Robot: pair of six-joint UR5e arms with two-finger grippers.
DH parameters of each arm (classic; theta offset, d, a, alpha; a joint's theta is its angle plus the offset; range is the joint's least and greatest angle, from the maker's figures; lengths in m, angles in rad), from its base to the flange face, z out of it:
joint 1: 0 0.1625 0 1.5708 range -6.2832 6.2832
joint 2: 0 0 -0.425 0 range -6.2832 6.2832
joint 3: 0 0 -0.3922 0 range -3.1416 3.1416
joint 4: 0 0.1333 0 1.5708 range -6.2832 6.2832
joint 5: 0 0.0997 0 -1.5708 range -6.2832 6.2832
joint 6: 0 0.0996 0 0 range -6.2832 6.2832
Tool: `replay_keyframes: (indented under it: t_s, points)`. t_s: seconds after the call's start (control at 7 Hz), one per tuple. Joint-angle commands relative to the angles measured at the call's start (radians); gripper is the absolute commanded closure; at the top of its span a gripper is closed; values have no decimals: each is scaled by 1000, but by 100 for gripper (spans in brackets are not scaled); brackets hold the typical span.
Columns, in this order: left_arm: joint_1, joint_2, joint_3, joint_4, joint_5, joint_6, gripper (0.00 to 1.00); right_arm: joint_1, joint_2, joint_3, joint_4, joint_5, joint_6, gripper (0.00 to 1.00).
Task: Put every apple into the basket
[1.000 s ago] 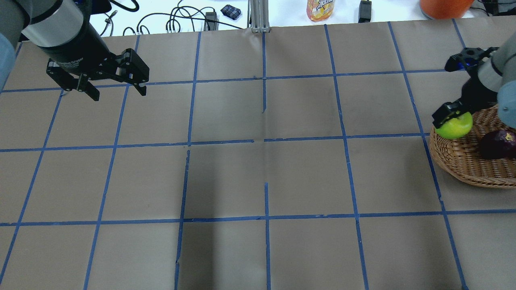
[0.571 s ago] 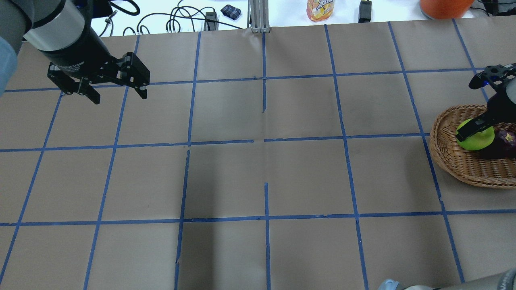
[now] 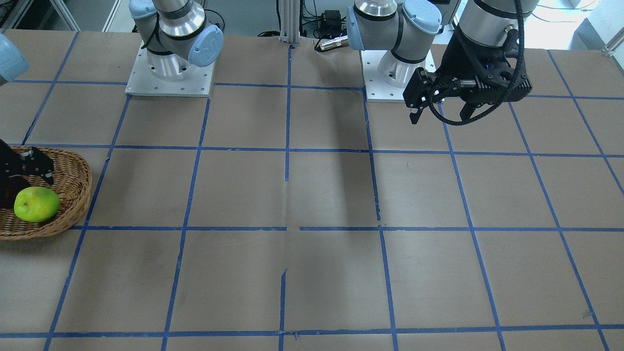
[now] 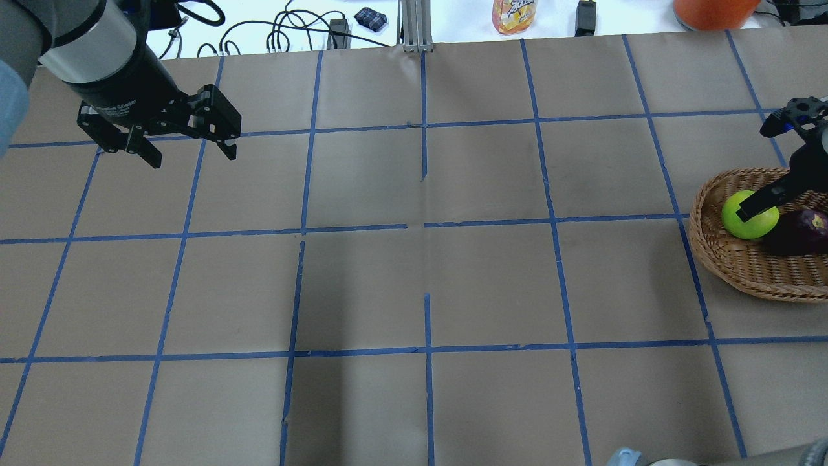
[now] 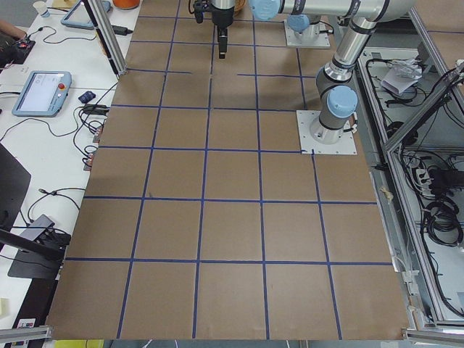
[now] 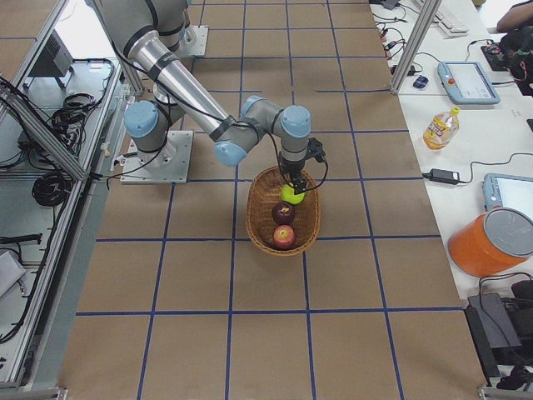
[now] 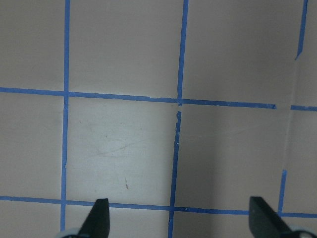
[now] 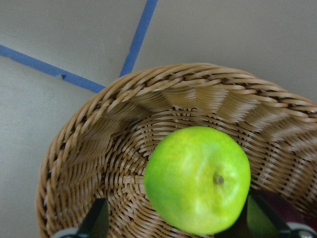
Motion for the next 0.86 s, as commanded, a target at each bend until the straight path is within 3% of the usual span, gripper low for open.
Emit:
replay_keyframes:
  t_s: [0.0,0.43,0.71]
  points:
    - [0,0,0,0,0,0,0,29,-167,-57,212,1,106,0]
    - [0,0,-1,2,0,0,0,218,-248,-276,601,-11,496,0]
    - [0,0,-1,2,0,-2,0,451,-243,-345,654,-8,850,0]
